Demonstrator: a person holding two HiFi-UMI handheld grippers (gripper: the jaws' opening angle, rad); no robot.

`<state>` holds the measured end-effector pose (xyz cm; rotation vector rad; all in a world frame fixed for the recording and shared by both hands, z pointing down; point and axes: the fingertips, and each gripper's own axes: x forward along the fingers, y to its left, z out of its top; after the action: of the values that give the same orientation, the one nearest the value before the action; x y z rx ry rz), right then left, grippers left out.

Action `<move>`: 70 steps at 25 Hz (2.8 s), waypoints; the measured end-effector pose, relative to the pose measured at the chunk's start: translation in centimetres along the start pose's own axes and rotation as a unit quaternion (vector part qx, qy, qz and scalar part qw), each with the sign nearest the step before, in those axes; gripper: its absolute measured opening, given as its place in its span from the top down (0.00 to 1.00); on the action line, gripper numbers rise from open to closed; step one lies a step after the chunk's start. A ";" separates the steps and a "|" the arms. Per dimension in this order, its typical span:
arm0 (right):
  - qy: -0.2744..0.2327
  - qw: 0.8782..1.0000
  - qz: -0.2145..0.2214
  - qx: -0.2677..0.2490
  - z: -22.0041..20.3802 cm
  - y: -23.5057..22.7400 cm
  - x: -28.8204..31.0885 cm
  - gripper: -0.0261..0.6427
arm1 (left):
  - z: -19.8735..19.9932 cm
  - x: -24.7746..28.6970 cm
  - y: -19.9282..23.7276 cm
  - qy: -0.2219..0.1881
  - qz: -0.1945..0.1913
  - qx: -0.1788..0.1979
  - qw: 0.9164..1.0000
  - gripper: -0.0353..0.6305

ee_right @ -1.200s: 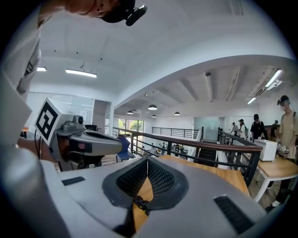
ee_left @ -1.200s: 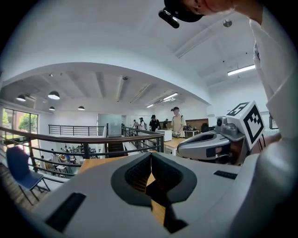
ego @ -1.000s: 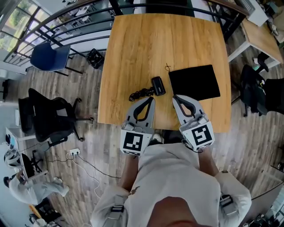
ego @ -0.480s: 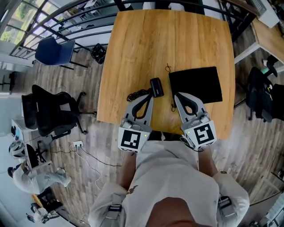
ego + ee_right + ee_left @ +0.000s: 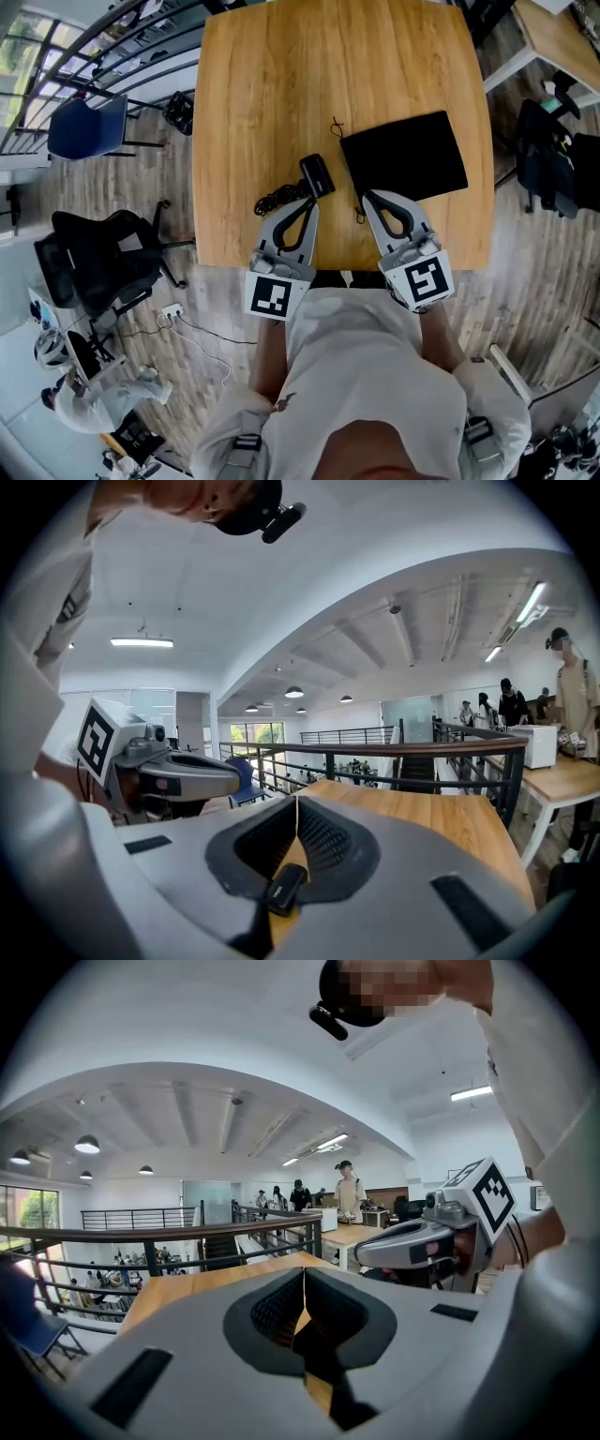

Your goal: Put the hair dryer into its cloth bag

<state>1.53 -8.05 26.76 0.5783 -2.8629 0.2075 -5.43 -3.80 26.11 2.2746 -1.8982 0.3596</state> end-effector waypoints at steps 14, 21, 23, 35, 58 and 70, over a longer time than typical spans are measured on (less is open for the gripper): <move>0.060 0.996 -0.062 0.014 -4.8 2.0 3.0 0.93 | -5.7 1.0 3.1 0.036 -0.085 0.002 0.996 0.92; 0.080 0.993 -0.086 0.030 -6.5 3.8 4.4 0.93 | -8.3 0.8 4.1 0.049 -0.125 -0.004 0.991 0.92; 0.082 0.992 -0.089 0.034 -7.0 4.1 5.0 0.93 | -8.9 0.9 4.4 0.054 -0.131 -0.007 0.990 0.92; 0.108 0.988 -0.088 0.060 -10.9 5.6 7.1 0.93 | -13.2 1.7 6.3 0.088 -0.144 0.003 0.986 0.92; 0.172 0.984 0.002 0.054 -17.7 10.9 11.7 0.93 | -21.5 1.0 8.4 0.151 -0.142 0.048 0.977 0.91; 0.194 0.979 0.028 0.051 -20.0 12.0 12.9 0.93 | -26.8 1.4 9.0 0.241 -0.179 0.123 0.946 0.63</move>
<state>-11.25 1.77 47.97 0.4203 -2.5010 0.4274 -16.27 0.50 51.89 2.3284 -1.2325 1.0329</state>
